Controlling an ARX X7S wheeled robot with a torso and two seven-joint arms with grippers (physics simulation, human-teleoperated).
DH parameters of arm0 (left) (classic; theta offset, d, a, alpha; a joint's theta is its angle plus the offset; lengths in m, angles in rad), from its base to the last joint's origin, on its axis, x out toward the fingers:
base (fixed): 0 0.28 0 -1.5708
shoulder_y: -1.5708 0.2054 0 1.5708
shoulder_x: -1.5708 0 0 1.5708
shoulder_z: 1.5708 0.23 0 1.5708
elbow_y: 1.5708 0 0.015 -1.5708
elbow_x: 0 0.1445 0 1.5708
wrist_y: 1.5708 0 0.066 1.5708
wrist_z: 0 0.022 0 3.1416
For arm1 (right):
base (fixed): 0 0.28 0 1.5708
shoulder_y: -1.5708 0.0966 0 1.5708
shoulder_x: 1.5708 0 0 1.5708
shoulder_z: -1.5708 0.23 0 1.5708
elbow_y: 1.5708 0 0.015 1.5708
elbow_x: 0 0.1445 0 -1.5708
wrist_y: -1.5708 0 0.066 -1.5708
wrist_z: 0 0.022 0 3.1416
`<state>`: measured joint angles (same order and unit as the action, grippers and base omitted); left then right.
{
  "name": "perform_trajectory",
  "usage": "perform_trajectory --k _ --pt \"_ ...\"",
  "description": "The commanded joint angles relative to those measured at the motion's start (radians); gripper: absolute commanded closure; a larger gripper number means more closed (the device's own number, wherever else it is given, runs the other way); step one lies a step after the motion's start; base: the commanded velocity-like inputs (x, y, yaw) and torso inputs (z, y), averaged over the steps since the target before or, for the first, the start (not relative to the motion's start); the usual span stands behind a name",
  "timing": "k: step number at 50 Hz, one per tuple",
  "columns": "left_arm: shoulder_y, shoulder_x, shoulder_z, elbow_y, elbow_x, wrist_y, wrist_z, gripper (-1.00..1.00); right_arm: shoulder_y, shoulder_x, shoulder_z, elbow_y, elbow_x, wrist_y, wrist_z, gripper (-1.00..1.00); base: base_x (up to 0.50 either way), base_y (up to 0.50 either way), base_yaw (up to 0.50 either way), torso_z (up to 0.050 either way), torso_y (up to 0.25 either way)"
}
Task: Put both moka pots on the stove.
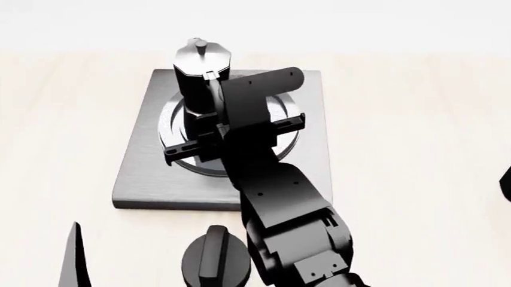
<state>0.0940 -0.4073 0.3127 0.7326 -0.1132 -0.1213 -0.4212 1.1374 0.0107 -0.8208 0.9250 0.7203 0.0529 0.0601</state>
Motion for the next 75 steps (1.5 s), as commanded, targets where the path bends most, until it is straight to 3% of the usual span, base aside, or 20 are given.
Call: perform_trajectory --k 1,5,6,11,25,34,37,43,57,75 --pt "-0.017 -0.001 0.000 0.009 -0.004 -0.011 -0.002 -1.00 0.017 -0.001 -0.074 0.021 0.043 -0.037 0.001 1.00 0.00 0.00 0.00 0.000 0.000" --pt "-0.045 0.006 0.001 -0.013 -0.013 -0.015 0.003 -1.00 0.017 0.003 -0.084 0.019 0.052 -0.032 0.003 1.00 0.00 0.00 0.00 0.000 0.000" --pt "-0.051 0.008 0.005 -0.017 -0.012 -0.018 0.004 -1.00 0.015 0.004 -0.090 0.021 0.050 -0.035 0.003 -1.00 0.00 0.00 0.00 0.000 0.000" --pt "-0.049 0.009 0.009 -0.019 -0.009 -0.015 0.003 -1.00 -0.007 0.053 -0.099 -0.099 0.064 0.010 0.047 -1.00 0.00 0.00 0.00 0.000 0.000" --pt "-0.066 0.017 0.025 -0.049 -0.004 -0.008 0.003 -1.00 -0.171 0.371 -0.099 -0.837 0.146 0.142 0.290 -1.00 0.00 0.00 0.00 0.000 0.000" --pt "-0.089 0.023 0.033 -0.074 -0.006 -0.004 0.008 -1.00 -0.267 0.553 -0.056 -1.146 0.041 0.034 0.409 -1.00 0.00 0.00 0.00 0.000 0.000" --pt "-0.059 0.014 0.031 -0.049 0.002 -0.001 -0.002 -1.00 -0.298 0.602 -0.017 -1.207 0.125 0.012 0.398 -1.00 0.00 0.00 0.00 0.000 0.000" --pt "-0.046 0.011 0.037 -0.039 0.012 -0.001 -0.008 -1.00 -0.339 0.681 -0.027 -1.268 0.033 -0.027 0.401 -1.00 0.00 0.00 0.00 0.000 0.000" --pt "-0.031 0.009 0.043 -0.025 0.030 0.002 -0.024 -1.00 -0.353 0.887 0.068 -1.272 0.102 -0.017 0.421 -1.00 0.00 0.00 0.00 0.000 0.000" --pt "0.000 0.005 0.059 -0.001 0.055 0.005 -0.043 -1.00 -0.495 1.112 0.158 -1.221 0.132 -0.144 0.440 -1.00 0.00 0.00 0.00 0.000 0.000"
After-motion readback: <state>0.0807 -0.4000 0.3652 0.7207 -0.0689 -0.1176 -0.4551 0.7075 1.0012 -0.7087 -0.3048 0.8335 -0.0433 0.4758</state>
